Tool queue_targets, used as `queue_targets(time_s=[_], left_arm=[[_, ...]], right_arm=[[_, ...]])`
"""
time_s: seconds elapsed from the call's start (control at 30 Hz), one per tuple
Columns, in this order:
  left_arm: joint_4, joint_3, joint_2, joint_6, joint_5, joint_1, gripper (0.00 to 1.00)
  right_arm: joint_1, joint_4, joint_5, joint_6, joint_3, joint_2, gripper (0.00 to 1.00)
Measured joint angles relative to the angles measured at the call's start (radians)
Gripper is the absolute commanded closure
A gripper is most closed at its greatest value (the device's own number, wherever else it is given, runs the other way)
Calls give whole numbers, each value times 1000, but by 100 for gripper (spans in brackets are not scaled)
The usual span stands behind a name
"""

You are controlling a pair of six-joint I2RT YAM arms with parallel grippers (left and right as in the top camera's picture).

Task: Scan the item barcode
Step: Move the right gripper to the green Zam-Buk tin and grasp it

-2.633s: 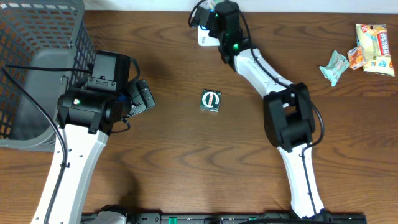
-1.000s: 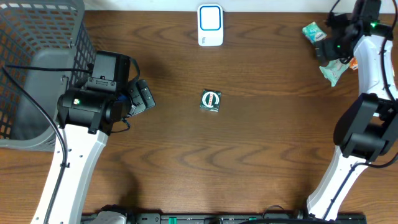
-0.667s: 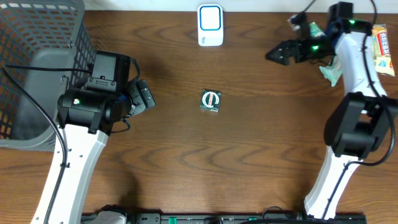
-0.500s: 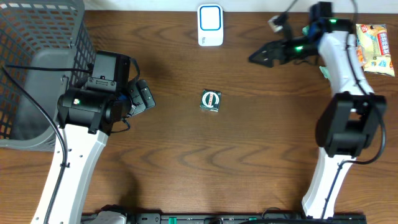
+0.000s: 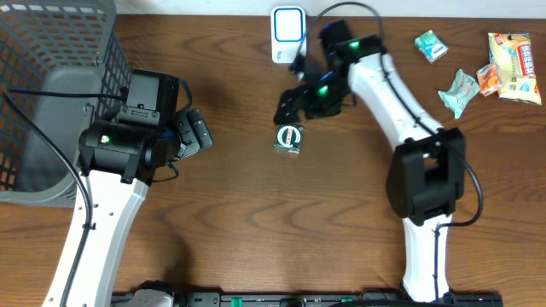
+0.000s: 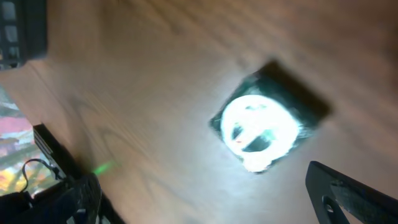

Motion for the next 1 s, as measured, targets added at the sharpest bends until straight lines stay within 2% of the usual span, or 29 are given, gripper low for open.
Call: queue_targets(time_s=[0.17,0.33,0.5,0.63,0.77,0.9,0.97,1.0], left_arm=[[0,0,0,0,0,0,2],[0,0,0,0,0,0,2],[0,0,0,0,0,0,2],[0,0,0,0,0,0,2],[0,0,0,0,0,0,2],[0,0,0,0,0,0,3],[0,0,0,0,0,0,2],[0,0,0,0,0,0,2]], right_arm=[[98,49,103,93,-1,2,1],[183,63,315,333,-1,2,1],[219,64,483,500,-1,2,1],[232,72,545,565,-1,2,15],[240,72,569,591,-1,2,19],[255,72,579,595,-1,2,16],[261,75,579,592,-1,2,1],[263,76,581,588,-1,2,1]])
